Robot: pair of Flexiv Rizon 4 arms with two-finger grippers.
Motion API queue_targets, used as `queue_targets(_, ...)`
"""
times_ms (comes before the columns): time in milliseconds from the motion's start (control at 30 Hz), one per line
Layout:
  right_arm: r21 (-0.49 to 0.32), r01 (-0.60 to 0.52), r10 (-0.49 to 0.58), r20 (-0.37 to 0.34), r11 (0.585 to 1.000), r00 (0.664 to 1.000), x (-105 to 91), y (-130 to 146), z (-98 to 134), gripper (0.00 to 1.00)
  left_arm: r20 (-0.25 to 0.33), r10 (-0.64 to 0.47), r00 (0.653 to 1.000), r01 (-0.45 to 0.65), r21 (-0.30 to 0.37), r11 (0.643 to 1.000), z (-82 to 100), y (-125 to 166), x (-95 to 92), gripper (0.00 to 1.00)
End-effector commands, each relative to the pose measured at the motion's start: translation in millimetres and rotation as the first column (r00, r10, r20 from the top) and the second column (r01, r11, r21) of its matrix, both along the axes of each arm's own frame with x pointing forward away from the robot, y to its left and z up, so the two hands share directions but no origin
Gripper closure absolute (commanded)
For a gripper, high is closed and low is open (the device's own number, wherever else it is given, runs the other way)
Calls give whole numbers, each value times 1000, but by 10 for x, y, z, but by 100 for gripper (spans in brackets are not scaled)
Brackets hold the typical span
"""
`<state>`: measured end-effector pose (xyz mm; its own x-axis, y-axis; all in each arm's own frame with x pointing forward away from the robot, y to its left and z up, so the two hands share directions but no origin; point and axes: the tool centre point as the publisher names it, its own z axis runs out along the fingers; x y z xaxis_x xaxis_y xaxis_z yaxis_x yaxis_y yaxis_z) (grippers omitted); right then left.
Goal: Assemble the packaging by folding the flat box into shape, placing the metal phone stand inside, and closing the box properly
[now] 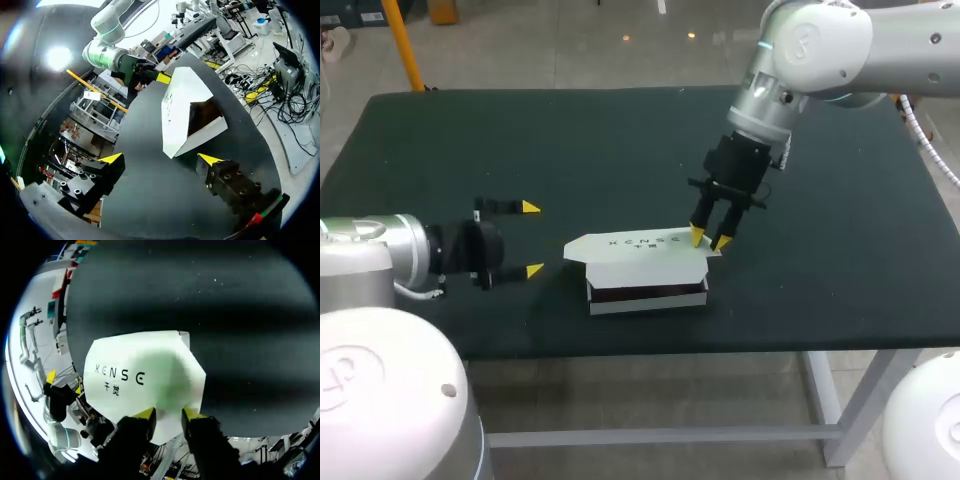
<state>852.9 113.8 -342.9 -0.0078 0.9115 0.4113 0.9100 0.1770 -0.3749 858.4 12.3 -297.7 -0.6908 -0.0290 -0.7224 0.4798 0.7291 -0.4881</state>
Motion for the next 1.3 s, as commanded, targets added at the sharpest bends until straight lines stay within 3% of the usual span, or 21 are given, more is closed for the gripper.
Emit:
queue_targets(33,1,6,-6,9,1000,1000,-30,-6,1,60,-159,31,987,-5,162,987,84,-98,9,0)
queue_targets(400,2,12,-12,14,1000,1000,-39,-20,-13,61,-159,31,987,-5,162,987,84,-98,9,0)
queue_targets(567,2,12,-12,14,1000,1000,-37,-7,-18,62,-290,75,954,-44,111,993,243,-102,26,0)
queue_targets(667,1,12,-12,14,1000,1000,-27,4,-24,62,-400,116,909,-89,84,992,342,-85,56,0)
queue_targets(800,0,11,-11,16,1000,1000,-20,19,-24,62,-490,102,866,-80,66,995,425,12,91,0)
queue_targets(867,-3,11,-11,18,1000,1000,-16,20,-21,62,-578,194,793,-149,126,981,465,32,178,0)
queue_targets(1300,-5,18,-18,27,1000,999,-15,23,-8,63,-578,194,793,-149,126,981,465,32,178,0)
